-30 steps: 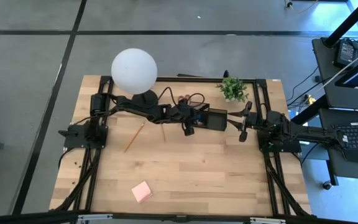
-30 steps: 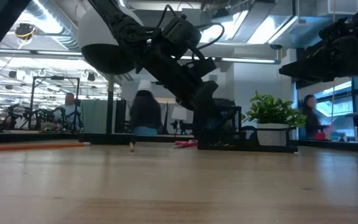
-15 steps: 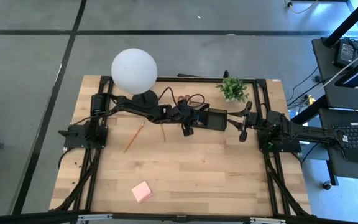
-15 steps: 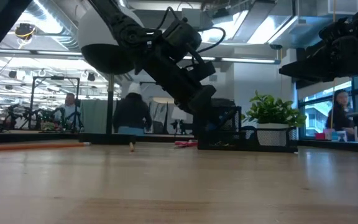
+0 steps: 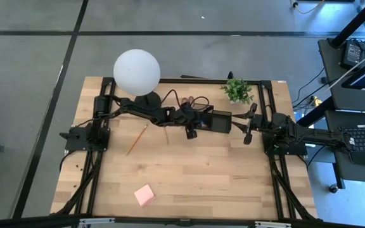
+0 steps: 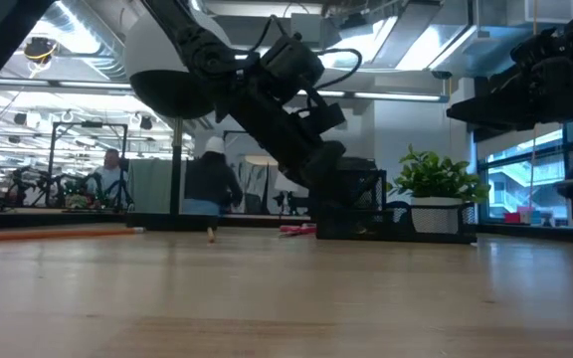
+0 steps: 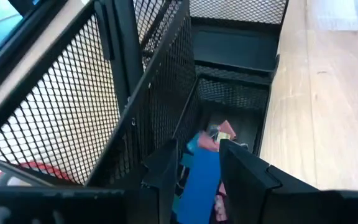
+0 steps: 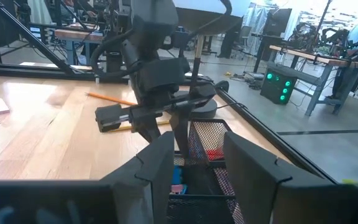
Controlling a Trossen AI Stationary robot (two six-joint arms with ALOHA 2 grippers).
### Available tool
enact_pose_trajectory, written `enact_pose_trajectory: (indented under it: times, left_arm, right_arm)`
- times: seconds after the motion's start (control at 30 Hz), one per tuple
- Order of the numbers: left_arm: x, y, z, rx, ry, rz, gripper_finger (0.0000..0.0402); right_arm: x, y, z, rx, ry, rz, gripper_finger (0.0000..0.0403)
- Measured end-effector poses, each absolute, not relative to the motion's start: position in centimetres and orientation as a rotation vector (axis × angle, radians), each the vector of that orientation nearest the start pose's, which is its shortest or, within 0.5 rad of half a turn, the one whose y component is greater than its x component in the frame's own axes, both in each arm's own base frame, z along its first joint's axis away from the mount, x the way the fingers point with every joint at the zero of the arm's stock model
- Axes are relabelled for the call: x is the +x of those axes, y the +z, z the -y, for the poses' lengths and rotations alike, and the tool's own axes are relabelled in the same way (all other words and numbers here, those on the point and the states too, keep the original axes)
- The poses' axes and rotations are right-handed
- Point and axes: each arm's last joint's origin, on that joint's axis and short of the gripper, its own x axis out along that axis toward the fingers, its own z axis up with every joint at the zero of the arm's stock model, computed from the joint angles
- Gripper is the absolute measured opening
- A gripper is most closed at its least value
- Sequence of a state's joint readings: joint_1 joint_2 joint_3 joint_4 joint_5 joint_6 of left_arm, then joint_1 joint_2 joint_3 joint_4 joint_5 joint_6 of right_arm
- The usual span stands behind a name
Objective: Pick and place office supplies into organizer
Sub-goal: Put the blue eraser into the black desk organizer, then put the orange pencil into the black desk organizer
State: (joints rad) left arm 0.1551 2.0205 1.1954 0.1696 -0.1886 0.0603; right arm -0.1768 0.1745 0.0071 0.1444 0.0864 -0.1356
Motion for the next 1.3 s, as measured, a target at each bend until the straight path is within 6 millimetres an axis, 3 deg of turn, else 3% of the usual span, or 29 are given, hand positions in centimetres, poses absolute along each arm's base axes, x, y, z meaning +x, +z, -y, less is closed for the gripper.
enact_pose_trajectory:
  times: [0.43, 0.73, 0.9, 1.1, 1.3]
  left_arm:
    - [41.7, 15.1, -7.0, 0.066, 0.341, -0.622, 0.0121]
    - [40.9, 19.3, -5.8, 0.008, 0.200, -0.539, 0.0123]
    - [39.9, 22.0, -5.1, -0.080, 0.105, -0.503, 0.0148]
    - [38.2, 23.7, -2.8, -0.311, -0.157, -0.600, 0.0192]
    - [36.3, 23.6, 1.1, -0.554, -0.323, -0.842, 0.0204]
  right_arm:
    - [10.6, 16.6, 2.1, -0.134, -0.262, -0.040, 0.0145]
    - [10.6, 16.6, 2.1, -0.138, -0.261, -0.040, 0.0145]
    - [10.6, 16.6, 2.1, -0.138, -0.261, -0.040, 0.0145]
    - [10.6, 16.6, 2.1, -0.138, -0.261, -0.040, 0.0145]
    - [10.6, 16.6, 2.1, -0.138, -0.261, -0.040, 0.0145]
